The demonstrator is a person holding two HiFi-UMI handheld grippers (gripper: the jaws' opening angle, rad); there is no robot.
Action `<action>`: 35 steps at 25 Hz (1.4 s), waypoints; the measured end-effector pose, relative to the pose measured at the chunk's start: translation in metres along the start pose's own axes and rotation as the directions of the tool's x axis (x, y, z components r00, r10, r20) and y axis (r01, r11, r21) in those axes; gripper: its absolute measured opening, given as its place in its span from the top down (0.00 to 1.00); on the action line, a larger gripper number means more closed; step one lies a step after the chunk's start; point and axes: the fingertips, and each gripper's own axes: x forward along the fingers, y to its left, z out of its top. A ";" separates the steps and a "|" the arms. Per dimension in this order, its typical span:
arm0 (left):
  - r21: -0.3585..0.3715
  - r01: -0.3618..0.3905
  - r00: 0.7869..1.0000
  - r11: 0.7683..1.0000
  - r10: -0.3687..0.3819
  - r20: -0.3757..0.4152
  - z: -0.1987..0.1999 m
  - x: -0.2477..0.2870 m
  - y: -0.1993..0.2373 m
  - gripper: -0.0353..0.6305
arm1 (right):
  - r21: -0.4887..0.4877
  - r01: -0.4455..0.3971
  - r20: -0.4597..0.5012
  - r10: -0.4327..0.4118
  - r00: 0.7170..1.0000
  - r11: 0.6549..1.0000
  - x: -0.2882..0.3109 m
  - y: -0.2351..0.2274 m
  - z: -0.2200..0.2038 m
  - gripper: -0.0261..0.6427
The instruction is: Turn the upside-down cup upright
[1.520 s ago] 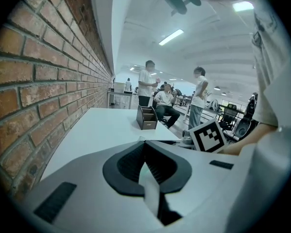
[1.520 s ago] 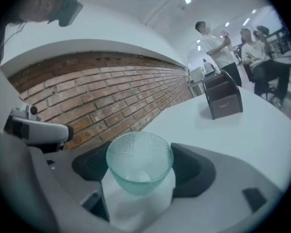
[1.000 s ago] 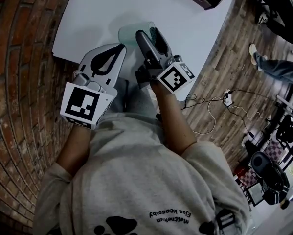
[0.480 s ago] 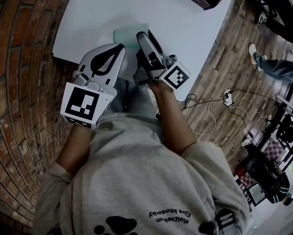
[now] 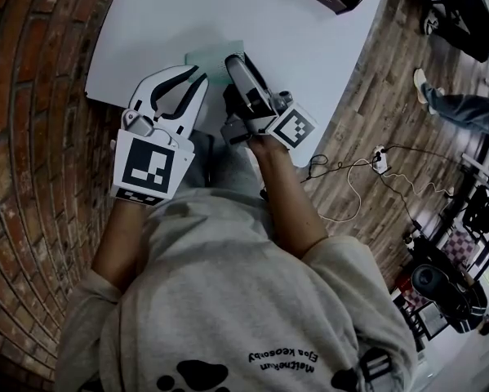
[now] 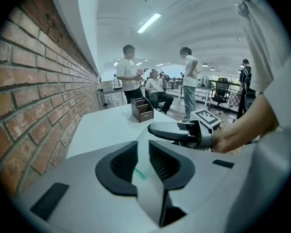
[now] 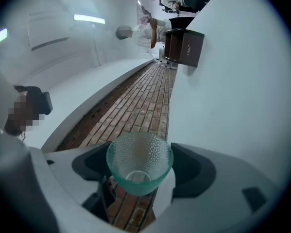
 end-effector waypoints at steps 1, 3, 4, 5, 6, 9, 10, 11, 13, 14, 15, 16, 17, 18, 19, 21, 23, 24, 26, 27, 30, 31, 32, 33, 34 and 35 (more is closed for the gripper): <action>0.025 0.009 1.000 1.000 -0.009 -0.013 -0.001 0.002 -0.001 0.81 | 0.001 0.000 0.000 0.000 1.000 1.000 0.000 0.000 0.000 0.39; 0.077 0.029 0.999 0.997 -0.026 -0.044 -0.004 0.006 -0.002 0.72 | 0.000 0.002 0.000 -0.002 1.000 1.000 0.000 -0.001 0.001 0.39; 0.102 0.039 0.998 0.994 -0.032 -0.062 -0.006 0.009 -0.002 0.71 | 0.001 0.005 -0.001 -0.005 1.000 1.000 0.001 -0.002 0.001 0.39; 0.125 0.050 0.996 0.991 -0.040 -0.082 -0.010 0.011 -0.003 0.68 | 0.003 0.007 -0.001 -0.007 1.000 1.000 0.001 -0.003 0.001 0.39; 0.144 0.063 0.994 0.988 -0.049 -0.101 -0.013 0.013 -0.005 0.65 | 0.007 0.008 -0.001 -0.008 1.000 1.000 0.001 -0.003 0.001 0.39; 0.170 0.087 0.989 0.982 -0.065 -0.134 -0.018 0.018 -0.011 0.58 | 0.014 0.002 -0.002 -0.002 1.000 1.000 -0.002 -0.001 0.002 0.39; 0.173 0.088 0.988 0.981 -0.064 -0.137 -0.018 0.019 -0.012 0.57 | 0.015 0.000 -0.004 0.000 1.000 1.000 -0.003 0.001 0.002 0.39; 0.178 0.087 0.988 0.980 -0.063 -0.140 -0.019 0.019 -0.012 0.57 | 0.015 -0.002 -0.006 0.002 1.000 1.000 -0.004 0.002 0.002 0.39; 0.189 0.088 0.987 0.978 -0.061 -0.146 -0.020 0.021 -0.011 0.55 | 0.018 -0.006 -0.012 0.006 1.000 1.000 -0.004 0.003 0.001 0.39; 0.194 0.092 0.987 0.977 -0.063 -0.149 -0.021 0.022 -0.011 0.55 | 0.021 -0.007 -0.015 0.007 1.000 1.000 -0.004 0.004 0.001 0.39; 0.196 0.098 0.986 0.976 -0.069 -0.152 -0.021 0.024 -0.010 0.54 | 0.026 -0.007 -0.017 0.008 1.000 1.000 -0.004 0.004 0.000 0.39; 0.195 0.106 0.985 0.975 -0.077 -0.153 -0.022 0.025 -0.011 0.52 | 0.029 -0.006 -0.019 0.007 1.000 1.000 -0.005 0.005 0.000 0.39; 0.192 0.115 0.984 0.975 -0.086 -0.154 -0.022 0.026 -0.011 0.51 | 0.031 -0.005 -0.021 0.006 1.000 1.000 -0.005 0.005 0.000 0.39; 0.191 0.125 0.983 0.974 -0.095 -0.157 -0.023 0.027 -0.012 0.51 | 0.032 -0.005 -0.022 0.005 1.000 0.999 -0.005 0.006 0.001 0.39; 0.195 0.134 0.981 0.972 -0.103 -0.163 -0.024 0.029 -0.013 0.50 | 0.032 -0.005 -0.024 0.006 1.000 0.999 -0.006 0.005 0.001 0.39; 0.214 0.152 0.977 0.965 -0.113 -0.182 -0.027 0.032 -0.016 0.50 | 0.026 -0.016 -0.031 0.017 0.999 1.000 -0.015 -0.004 0.001 0.39; 0.229 0.160 0.973 0.960 -0.115 -0.198 -0.029 0.035 -0.018 0.48 | 0.021 -0.042 -0.043 0.043 0.998 0.999 -0.026 -0.019 -0.002 0.39; 0.229 0.161 0.973 0.960 -0.116 -0.200 -0.030 0.037 -0.018 0.47 | 0.021 -0.051 -0.050 0.052 0.997 0.998 -0.028 -0.022 -0.003 0.39; 0.219 0.166 0.972 0.962 -0.122 -0.199 -0.031 0.039 -0.017 0.46 | 0.015 -0.056 -0.069 0.057 0.996 0.998 -0.029 -0.024 -0.005 0.39; 0.215 0.171 0.972 0.962 -0.128 -0.199 -0.031 0.040 -0.018 0.45 | 0.013 -0.057 -0.076 0.058 0.995 0.998 -0.029 -0.024 -0.006 0.39; 0.215 0.191 0.967 0.958 -0.146 -0.207 -0.033 0.043 -0.019 0.44 | 0.012 -0.055 -0.087 0.056 0.995 0.998 -0.029 -0.024 -0.007 0.39; 0.216 0.198 0.966 0.956 -0.152 -0.211 -0.034 0.044 -0.019 0.44 | 0.013 -0.054 -0.089 0.055 0.994 0.998 -0.028 -0.023 -0.007 0.39; 0.215 0.204 0.964 0.955 -0.158 -0.213 -0.035 0.044 -0.020 0.44 | 0.014 -0.054 -0.090 0.055 0.994 0.998 -0.028 -0.023 -0.007 0.39; 0.211 0.210 0.963 0.955 -0.164 -0.214 -0.035 0.044 -0.020 0.44 | 0.015 -0.053 -0.092 0.054 0.994 0.999 -0.028 -0.023 -0.007 0.39; 0.206 0.214 0.962 0.955 -0.169 -0.213 -0.036 0.044 -0.021 0.44 | 0.016 -0.052 -0.093 0.053 0.994 0.999 -0.028 -0.023 -0.007 0.39; 0.201 0.217 0.962 0.955 -0.174 -0.213 -0.036 0.045 -0.021 0.43 | 0.017 -0.052 -0.094 0.053 0.994 0.999 -0.028 -0.023 -0.008 0.39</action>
